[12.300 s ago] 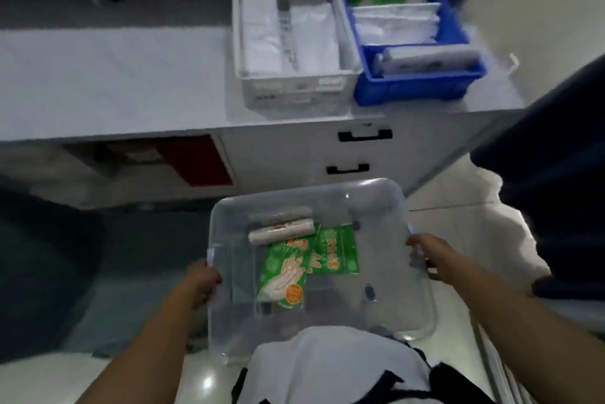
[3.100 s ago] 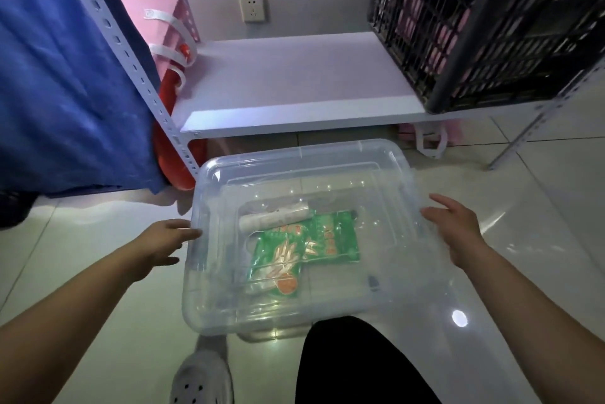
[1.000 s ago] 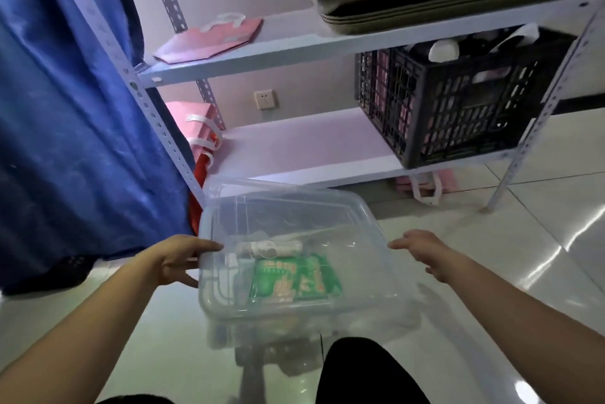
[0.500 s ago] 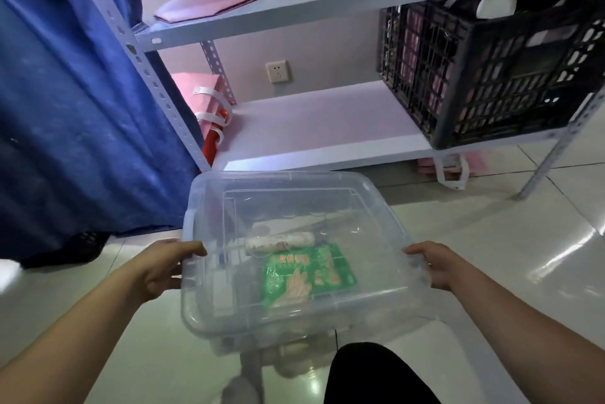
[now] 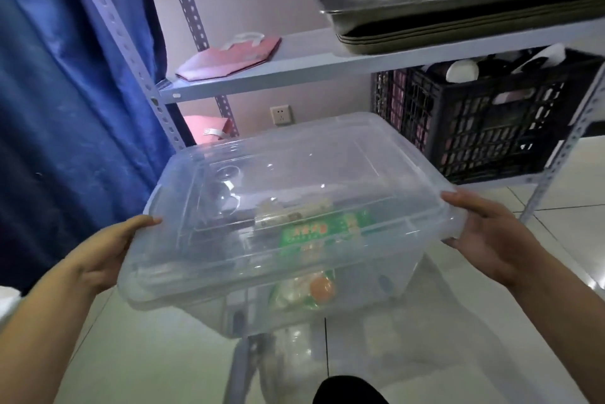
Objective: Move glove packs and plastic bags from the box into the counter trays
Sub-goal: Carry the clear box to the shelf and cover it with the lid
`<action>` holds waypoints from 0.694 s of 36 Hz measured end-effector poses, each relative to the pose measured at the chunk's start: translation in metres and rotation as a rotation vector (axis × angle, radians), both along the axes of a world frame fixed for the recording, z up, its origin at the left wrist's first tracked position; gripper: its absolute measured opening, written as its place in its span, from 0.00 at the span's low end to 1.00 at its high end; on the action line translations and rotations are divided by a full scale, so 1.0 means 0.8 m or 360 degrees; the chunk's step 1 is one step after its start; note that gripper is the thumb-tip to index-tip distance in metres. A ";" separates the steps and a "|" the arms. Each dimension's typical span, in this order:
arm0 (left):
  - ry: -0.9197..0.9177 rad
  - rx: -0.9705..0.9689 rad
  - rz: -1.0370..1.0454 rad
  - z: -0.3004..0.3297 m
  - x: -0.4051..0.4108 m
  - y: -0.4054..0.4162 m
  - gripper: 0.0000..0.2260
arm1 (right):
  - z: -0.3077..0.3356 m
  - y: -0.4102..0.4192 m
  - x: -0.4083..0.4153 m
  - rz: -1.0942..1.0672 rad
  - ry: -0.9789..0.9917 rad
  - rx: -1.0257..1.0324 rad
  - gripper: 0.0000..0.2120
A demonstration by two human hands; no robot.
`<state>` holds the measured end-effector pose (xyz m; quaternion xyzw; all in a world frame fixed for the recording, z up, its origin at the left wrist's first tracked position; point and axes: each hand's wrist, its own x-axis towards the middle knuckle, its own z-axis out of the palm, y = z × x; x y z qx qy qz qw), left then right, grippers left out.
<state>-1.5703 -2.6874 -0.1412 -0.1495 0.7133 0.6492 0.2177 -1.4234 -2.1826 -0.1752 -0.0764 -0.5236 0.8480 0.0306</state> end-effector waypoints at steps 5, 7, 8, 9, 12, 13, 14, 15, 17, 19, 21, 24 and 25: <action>0.0056 0.0205 0.0073 0.024 -0.037 0.042 0.22 | 0.025 0.019 -0.019 0.0033 0.0128 0.0013 0.21; 0.0102 0.0277 0.0093 0.027 -0.058 0.063 0.23 | 0.022 0.028 -0.028 0.0040 0.0093 -0.0050 0.22; 0.0113 0.0292 0.0087 0.027 -0.069 0.074 0.23 | 0.018 0.031 -0.032 0.0061 0.0072 -0.0080 0.24; 0.0113 0.0290 0.0072 0.024 -0.079 0.084 0.24 | 0.012 0.033 -0.035 0.0081 0.0046 -0.0101 0.25; 0.0051 0.0189 -0.0004 0.005 -0.105 0.109 0.24 | -0.015 0.038 -0.040 0.0146 -0.0028 -0.0147 0.27; 0.0041 0.0149 -0.0033 -0.002 -0.112 0.115 0.24 | -0.024 0.040 -0.040 0.0162 -0.0026 -0.0159 0.29; 0.0036 0.0127 -0.0059 -0.008 -0.117 0.118 0.23 | -0.032 0.041 -0.040 0.0170 0.0007 -0.0125 0.33; 0.0031 0.0126 -0.0093 -0.013 -0.122 0.119 0.24 | -0.038 0.042 -0.038 0.0180 0.0060 -0.0036 0.38; 0.0054 0.0169 -0.0189 -0.020 -0.128 0.113 0.27 | -0.046 0.041 -0.035 0.0200 0.0140 0.0183 0.46; 0.0115 0.0304 -0.0319 -0.024 -0.130 0.100 0.28 | -0.051 0.040 -0.034 0.0145 0.0148 0.0322 0.49; 0.0249 0.0476 -0.0496 -0.029 -0.127 0.086 0.27 | -0.048 0.035 -0.038 0.0018 0.0159 0.0458 0.51; 0.0471 0.0591 -0.0684 -0.040 -0.113 0.076 0.33 | -0.031 0.024 -0.050 -0.0160 0.0196 0.0701 0.47; 0.0523 0.0597 -0.0698 -0.041 -0.109 0.076 0.36 | -0.027 0.019 -0.056 -0.0237 0.0190 0.0735 0.45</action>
